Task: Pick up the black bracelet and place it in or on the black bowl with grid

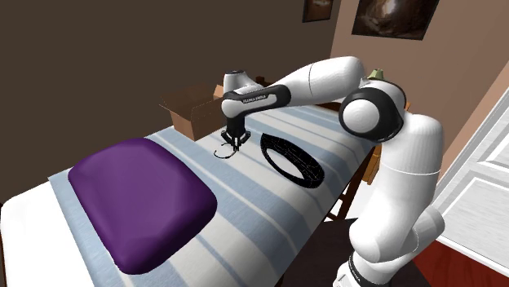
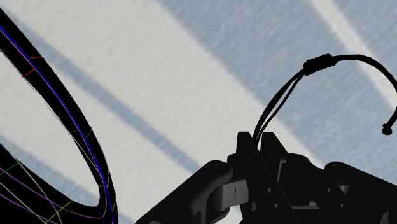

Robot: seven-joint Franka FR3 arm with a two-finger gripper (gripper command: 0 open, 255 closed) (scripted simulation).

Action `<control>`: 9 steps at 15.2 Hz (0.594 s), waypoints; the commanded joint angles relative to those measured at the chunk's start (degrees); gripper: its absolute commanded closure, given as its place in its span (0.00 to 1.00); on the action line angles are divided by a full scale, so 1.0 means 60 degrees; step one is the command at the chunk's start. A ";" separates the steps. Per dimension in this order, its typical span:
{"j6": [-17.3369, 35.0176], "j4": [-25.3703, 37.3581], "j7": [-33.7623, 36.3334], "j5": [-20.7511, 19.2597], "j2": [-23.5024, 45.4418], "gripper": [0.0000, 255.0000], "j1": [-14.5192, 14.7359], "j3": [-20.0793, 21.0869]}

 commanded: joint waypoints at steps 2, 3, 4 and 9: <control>-0.0367 0.0310 -0.0014 0.0044 -0.0060 1.00 0.0013 0.0024; -0.0485 0.0402 -0.0026 0.0063 -0.0090 1.00 0.0012 0.0031; -0.0603 0.0496 -0.0036 0.0081 -0.0118 1.00 0.0011 0.0038; -0.1206 0.1006 -0.0078 0.0152 -0.0225 1.00 0.0016 0.0067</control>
